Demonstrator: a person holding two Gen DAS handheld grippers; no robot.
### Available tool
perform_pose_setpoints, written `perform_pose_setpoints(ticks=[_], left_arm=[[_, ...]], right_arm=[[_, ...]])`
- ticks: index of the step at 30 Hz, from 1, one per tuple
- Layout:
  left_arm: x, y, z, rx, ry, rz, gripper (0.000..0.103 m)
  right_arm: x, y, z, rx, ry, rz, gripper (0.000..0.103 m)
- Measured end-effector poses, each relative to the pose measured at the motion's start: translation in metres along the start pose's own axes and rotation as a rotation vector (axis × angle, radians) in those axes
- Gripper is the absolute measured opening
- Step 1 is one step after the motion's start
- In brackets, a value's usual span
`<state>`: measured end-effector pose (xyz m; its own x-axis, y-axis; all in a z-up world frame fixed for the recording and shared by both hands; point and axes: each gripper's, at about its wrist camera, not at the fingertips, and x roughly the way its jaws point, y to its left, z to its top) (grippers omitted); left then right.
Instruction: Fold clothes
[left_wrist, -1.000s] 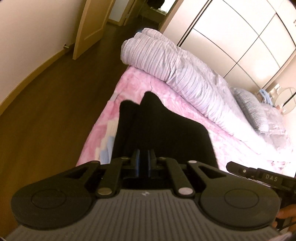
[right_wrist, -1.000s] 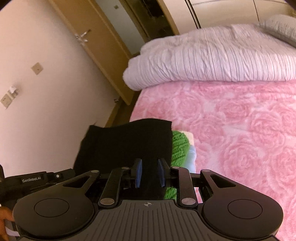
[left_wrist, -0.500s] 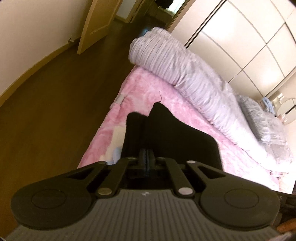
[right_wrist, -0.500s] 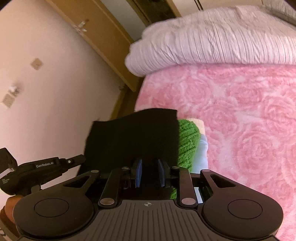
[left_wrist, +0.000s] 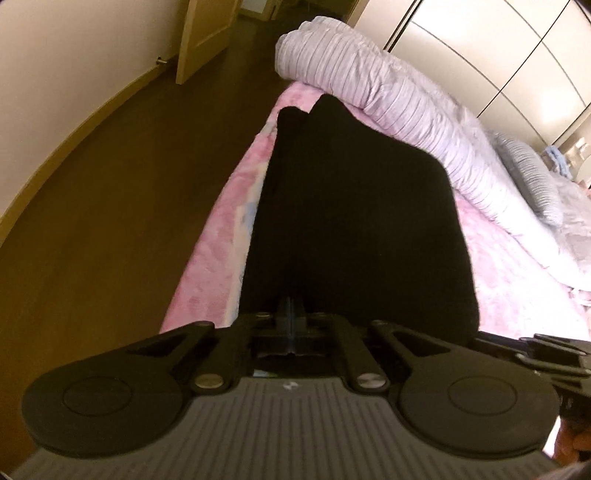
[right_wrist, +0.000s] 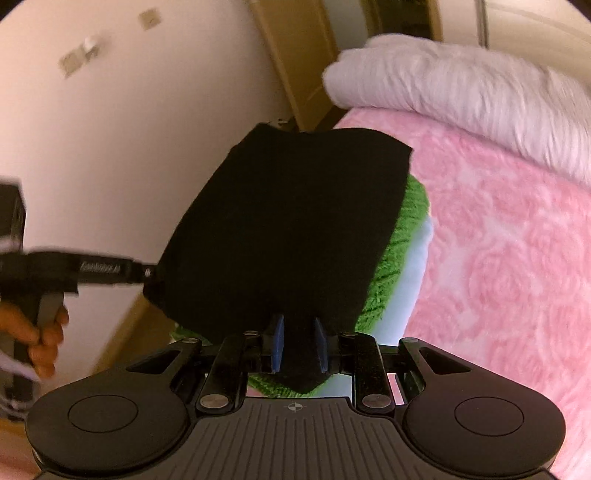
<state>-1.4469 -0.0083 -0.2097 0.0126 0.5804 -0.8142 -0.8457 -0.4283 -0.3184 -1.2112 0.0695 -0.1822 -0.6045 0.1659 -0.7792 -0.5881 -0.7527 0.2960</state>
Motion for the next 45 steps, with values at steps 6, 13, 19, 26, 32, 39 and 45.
perform_pose_setpoints(ticks=[6, 13, 19, 26, 32, 39, 45], left_arm=[[0.001, -0.008, -0.004, 0.029, -0.008, 0.045, 0.000], [-0.038, -0.033, 0.006, 0.028, -0.024, 0.140, 0.026], [-0.090, -0.060, -0.006, 0.078, -0.045, 0.213, 0.037], [-0.146, -0.085, -0.035, 0.070, -0.074, 0.257, 0.043], [-0.179, -0.113, -0.052, 0.090, -0.073, 0.298, 0.045], [-0.201, -0.144, -0.074, 0.130, -0.092, 0.311, 0.048], [-0.217, -0.164, -0.086, 0.165, -0.135, 0.349, 0.048]], right_arm=[[0.022, 0.020, -0.004, -0.086, 0.062, -0.100, 0.023], [-0.002, 0.017, -0.003, -0.025, -0.011, -0.121, 0.024], [-0.041, 0.016, -0.011, 0.056, 0.005, -0.068, 0.028], [-0.087, 0.029, -0.029, 0.058, 0.015, -0.086, 0.040], [-0.131, 0.037, -0.037, 0.050, -0.021, -0.116, 0.045], [-0.175, 0.047, -0.048, -0.007, -0.083, -0.189, 0.048], [-0.196, 0.052, -0.056, -0.048, -0.152, -0.208, 0.048]])
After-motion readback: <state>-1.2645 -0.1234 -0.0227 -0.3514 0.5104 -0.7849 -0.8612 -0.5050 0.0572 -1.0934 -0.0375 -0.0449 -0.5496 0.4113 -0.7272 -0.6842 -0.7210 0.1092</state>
